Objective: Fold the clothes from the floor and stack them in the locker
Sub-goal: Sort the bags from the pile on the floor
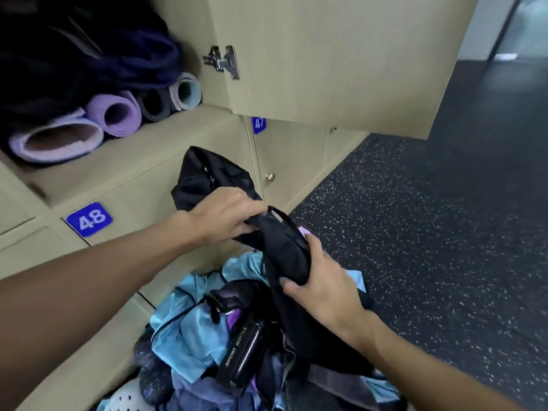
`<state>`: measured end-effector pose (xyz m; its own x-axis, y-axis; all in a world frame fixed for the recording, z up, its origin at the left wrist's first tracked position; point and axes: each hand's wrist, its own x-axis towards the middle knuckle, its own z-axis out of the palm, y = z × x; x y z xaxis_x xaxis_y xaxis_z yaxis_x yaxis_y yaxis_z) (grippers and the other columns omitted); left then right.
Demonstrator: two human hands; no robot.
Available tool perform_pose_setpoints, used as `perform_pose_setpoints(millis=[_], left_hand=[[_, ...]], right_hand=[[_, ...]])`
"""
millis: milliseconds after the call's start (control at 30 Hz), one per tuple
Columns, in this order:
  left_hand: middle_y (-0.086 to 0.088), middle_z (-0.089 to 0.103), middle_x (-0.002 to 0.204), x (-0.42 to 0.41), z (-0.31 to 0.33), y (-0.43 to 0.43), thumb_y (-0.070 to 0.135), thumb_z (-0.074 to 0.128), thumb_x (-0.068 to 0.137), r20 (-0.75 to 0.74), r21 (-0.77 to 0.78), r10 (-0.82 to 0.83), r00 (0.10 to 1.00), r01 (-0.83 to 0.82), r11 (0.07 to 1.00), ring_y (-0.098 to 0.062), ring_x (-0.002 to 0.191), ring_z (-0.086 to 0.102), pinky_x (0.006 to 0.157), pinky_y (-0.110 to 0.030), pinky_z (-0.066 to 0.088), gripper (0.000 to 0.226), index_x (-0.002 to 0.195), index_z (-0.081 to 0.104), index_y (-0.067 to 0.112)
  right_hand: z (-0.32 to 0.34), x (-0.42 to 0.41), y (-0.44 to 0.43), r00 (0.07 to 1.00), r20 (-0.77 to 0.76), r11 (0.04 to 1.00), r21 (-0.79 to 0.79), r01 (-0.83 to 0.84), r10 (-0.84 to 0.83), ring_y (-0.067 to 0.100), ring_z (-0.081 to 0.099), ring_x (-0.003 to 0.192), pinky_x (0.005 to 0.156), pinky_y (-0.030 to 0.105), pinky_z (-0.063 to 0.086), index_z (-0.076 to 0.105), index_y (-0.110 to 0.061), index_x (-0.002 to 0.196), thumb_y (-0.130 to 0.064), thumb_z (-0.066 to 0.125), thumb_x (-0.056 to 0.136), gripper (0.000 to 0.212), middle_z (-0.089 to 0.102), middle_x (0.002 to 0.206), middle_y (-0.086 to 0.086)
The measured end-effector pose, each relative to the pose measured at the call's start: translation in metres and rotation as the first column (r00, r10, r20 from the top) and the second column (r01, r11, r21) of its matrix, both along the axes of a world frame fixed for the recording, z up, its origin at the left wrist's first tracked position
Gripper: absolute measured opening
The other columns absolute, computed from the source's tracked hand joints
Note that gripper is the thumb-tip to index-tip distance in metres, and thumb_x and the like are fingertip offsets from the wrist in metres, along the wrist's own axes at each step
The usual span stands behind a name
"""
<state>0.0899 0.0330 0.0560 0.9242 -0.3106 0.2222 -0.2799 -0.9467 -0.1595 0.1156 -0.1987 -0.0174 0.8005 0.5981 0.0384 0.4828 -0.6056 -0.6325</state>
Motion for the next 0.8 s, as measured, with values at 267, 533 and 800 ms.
perform_pose_setpoints(millis=[267, 533, 800], left_hand=[[-0.001, 0.069, 0.078, -0.045, 0.114, 0.022, 0.035, 0.055, 0.076, 0.224, 0.053, 0.004, 0.974, -0.016, 0.998, -0.031, 0.071, 0.065, 0.062, -0.040, 0.054, 0.036, 0.110, 0.048, 0.027], [0.008, 0.071, 0.093, -0.068, 0.175, 0.057, 0.033, 0.072, 0.087, 0.229, -0.042, 0.157, 0.961, -0.151, 0.988, -0.025, 0.087, 0.061, 0.079, -0.036, 0.047, 0.044, 0.118, 0.041, 0.032], [0.016, 0.065, 0.096, -0.026, 0.230, 0.115, 0.044, 0.077, 0.080, 0.405, 0.100, 0.256, 0.878, -0.321, 0.942, -0.009, 0.109, 0.058, 0.117, -0.045, 0.008, 0.053, 0.124, 0.054, 0.026]], right_hand=[[0.118, 0.017, 0.015, 0.951, 0.273, 0.985, 0.049, -0.167, 0.147, 0.034, 0.062, 0.097, 0.083, 0.044, 0.049, 0.003, -0.035, 0.151, -0.026, 0.060, 0.092, 0.082, 0.068, 0.101, 0.003], [0.203, 0.028, 0.040, 0.874, 0.422, 0.942, 0.118, -0.315, 0.240, 0.017, 0.063, 0.102, 0.084, 0.029, 0.045, 0.058, -0.032, 0.130, -0.018, 0.065, 0.092, 0.041, 0.071, 0.104, -0.010], [0.250, 0.075, 0.107, 0.896, 0.305, 0.836, 0.351, -0.421, 0.323, 0.014, 0.067, 0.088, 0.085, 0.036, 0.054, 0.068, -0.048, 0.091, -0.007, 0.064, 0.089, 0.041, 0.073, 0.089, -0.010]])
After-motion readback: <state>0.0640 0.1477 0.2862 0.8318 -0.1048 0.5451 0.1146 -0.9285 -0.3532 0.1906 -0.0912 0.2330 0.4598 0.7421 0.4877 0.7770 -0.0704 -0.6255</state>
